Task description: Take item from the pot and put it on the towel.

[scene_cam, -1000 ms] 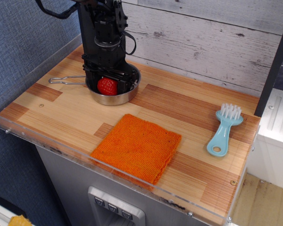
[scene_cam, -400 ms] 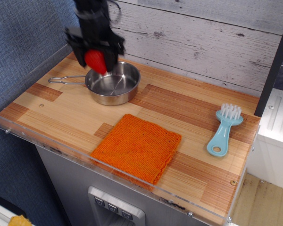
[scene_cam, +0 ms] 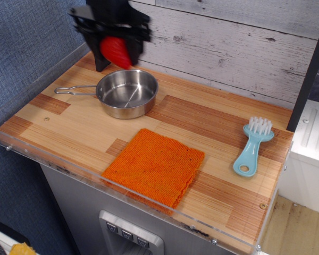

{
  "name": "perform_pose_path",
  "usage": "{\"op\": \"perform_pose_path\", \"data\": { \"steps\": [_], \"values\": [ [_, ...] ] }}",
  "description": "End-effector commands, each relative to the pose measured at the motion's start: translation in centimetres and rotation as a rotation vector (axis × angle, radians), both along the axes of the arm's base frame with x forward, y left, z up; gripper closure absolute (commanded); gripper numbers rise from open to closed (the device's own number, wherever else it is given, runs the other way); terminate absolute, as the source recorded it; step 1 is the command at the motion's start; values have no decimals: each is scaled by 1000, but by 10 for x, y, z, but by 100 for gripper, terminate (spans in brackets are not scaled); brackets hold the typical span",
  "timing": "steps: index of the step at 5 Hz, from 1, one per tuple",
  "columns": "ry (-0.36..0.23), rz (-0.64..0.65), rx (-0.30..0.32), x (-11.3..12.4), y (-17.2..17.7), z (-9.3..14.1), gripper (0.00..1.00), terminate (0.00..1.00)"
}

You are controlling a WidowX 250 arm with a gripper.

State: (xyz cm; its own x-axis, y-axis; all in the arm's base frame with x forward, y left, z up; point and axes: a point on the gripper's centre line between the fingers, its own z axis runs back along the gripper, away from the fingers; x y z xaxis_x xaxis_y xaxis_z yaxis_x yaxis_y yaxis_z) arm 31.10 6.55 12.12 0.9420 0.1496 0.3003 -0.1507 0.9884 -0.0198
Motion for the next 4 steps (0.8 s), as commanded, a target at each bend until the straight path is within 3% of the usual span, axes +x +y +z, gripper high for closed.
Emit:
{"op": "perform_pose_path", "data": {
  "steps": [1,2,4],
  "values": [
    [22,-50,-28,-48,-30,1,100,0],
    [43,-32,-40,-64,-28,-12,100,0],
    [122,-46,-65,-67,-37,-51,100,0]
  ]
}}
